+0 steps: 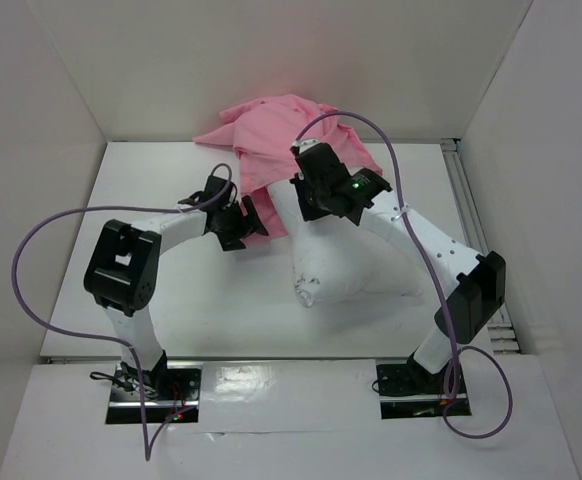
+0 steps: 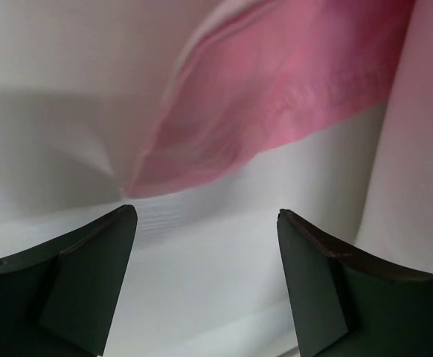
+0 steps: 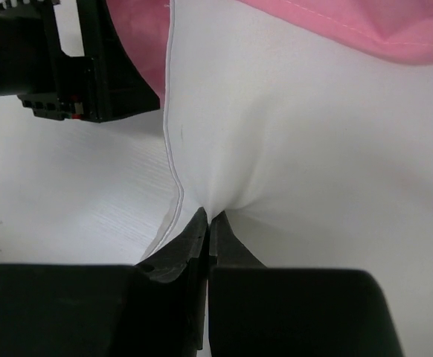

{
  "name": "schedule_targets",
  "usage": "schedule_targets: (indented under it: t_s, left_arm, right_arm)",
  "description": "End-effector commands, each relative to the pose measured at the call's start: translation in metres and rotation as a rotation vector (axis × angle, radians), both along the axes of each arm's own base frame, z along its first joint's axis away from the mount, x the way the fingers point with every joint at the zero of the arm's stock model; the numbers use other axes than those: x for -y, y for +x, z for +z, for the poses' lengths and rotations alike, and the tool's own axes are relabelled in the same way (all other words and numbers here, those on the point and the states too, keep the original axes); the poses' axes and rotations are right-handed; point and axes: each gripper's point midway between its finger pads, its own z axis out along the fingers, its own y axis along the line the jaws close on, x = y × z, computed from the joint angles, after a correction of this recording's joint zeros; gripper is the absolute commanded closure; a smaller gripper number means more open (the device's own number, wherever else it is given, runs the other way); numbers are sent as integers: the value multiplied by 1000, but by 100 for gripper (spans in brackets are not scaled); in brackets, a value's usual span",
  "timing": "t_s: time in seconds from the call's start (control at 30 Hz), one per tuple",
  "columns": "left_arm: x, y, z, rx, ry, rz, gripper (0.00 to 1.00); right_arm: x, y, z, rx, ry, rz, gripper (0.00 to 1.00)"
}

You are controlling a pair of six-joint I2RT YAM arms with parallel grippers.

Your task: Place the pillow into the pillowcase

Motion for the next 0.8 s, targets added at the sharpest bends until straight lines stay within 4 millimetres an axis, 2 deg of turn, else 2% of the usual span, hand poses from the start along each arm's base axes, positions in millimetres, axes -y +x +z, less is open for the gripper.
schedule_targets:
  t_s: [0.0,0.1,0.17,0.2,0.37,0.47,0.53,0.63,0.67,0.7,0.73,0.77]
  left_arm:
    - [-26,11,27,107,136,55,11]
    - [-43,7,34,160,240,90,11]
    - [-46,15,36,186,261,100,11]
    - [-45,17,27,166,279,83,9]
    - [-26,42,18,191,235,23,7]
    - [-17,47,2,177,213,-10,7]
    - [-13,53,4,192,198,-14,10]
    - [-4,58,3,221,147,-28,25]
    - [0,58,8,239,124,-37,36]
    - [4,53,14,257,94,-54,73]
    - [6,57,24,289,83,-51,92]
    - [7,53,27,290,72,-60,100]
  right_arm:
    - [-3,1,41,84,93,24,100]
    - [0,4,41,84,92,15,100]
    - [-2,3,40,80,97,22,100]
    - [-1,2,44,87,103,22,100]
    - [0,0,43,80,97,22,100]
    - [2,2,43,77,101,20,100]
    - [2,2,43,77,102,20,100]
    - [1,1,42,73,106,27,100]
    - [1,1,42,73,106,27,100]
    - [-1,0,42,68,112,35,100]
    - [3,1,39,62,106,25,100]
    - [3,1,39,62,106,25,100]
